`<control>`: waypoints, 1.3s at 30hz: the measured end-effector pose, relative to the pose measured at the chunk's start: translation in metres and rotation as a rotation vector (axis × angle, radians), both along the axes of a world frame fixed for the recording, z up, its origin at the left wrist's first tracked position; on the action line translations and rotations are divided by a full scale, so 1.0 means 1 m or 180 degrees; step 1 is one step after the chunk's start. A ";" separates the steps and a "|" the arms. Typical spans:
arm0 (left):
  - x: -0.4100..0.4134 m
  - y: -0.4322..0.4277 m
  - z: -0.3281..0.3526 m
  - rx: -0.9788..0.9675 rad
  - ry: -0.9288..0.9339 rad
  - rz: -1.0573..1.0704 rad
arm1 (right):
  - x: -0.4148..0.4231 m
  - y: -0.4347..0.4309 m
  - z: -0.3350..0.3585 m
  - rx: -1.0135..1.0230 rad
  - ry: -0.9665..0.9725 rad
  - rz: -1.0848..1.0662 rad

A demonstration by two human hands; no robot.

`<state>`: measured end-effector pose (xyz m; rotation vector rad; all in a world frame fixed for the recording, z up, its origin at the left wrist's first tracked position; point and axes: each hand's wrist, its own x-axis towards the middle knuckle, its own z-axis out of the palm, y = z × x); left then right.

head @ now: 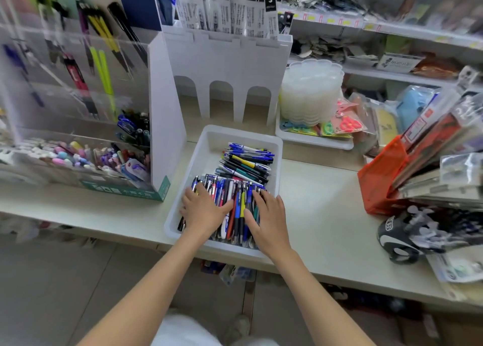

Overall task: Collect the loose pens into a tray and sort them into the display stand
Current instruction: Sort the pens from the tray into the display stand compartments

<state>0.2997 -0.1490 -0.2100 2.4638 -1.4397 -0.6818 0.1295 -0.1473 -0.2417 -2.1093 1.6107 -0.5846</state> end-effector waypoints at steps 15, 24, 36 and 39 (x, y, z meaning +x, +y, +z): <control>0.018 0.001 -0.005 -0.0181 0.0474 -0.0018 | 0.000 0.001 0.003 -0.0009 0.0286 0.0034; 0.022 -0.007 0.002 -0.0153 0.0439 -0.0057 | 0.002 0.001 0.001 -0.0004 0.0443 0.0022; 0.046 -0.011 0.016 -0.0632 0.1448 -0.0253 | 0.001 -0.001 0.000 0.0051 0.0413 0.0027; 0.048 -0.019 0.027 -0.0749 0.1669 -0.0191 | 0.001 -0.001 0.002 0.0108 0.0410 0.0038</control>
